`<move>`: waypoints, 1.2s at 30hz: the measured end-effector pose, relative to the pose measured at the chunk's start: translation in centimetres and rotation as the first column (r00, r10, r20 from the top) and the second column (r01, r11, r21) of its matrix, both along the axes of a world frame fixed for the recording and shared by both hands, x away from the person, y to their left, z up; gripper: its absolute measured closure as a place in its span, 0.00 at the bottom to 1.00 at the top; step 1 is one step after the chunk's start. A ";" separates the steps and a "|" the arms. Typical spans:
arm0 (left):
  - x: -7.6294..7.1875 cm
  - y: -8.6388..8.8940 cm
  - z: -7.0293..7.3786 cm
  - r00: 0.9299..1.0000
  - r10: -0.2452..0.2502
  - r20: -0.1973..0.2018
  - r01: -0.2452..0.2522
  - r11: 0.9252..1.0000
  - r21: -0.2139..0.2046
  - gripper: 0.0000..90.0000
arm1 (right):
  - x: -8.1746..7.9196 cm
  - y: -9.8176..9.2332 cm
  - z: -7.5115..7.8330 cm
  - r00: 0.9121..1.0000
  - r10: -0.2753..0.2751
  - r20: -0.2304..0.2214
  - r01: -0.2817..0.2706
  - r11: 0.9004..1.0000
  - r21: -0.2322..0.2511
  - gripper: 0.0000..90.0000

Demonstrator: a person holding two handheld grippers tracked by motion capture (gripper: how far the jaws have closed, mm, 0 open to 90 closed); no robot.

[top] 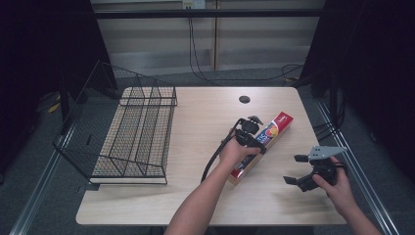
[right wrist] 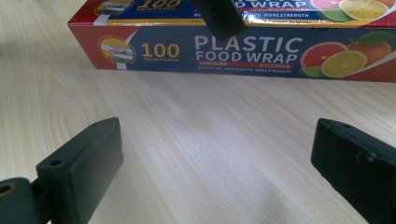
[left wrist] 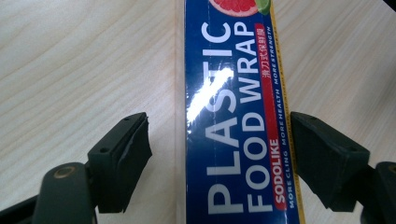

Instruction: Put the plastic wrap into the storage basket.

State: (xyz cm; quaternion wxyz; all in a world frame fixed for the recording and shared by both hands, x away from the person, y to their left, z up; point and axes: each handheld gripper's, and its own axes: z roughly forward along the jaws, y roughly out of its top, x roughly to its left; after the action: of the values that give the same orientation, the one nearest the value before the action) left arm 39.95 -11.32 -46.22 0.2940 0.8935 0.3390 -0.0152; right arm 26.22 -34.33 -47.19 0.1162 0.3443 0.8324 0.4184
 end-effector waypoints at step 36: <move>-0.8 4.1 1.4 0.999 -0.008 -0.050 0.016 0.984 0.180 0.50 | 0.1 0.3 -0.1 1.000 0.015 -0.003 -0.015 1.000 0.006 0.02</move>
State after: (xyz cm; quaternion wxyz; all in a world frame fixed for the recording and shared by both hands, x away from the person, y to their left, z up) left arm 39.11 -7.25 -44.77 0.2036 0.9178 0.3407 -0.0080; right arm 26.32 -34.07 -47.27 0.1110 0.3390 0.8339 0.4212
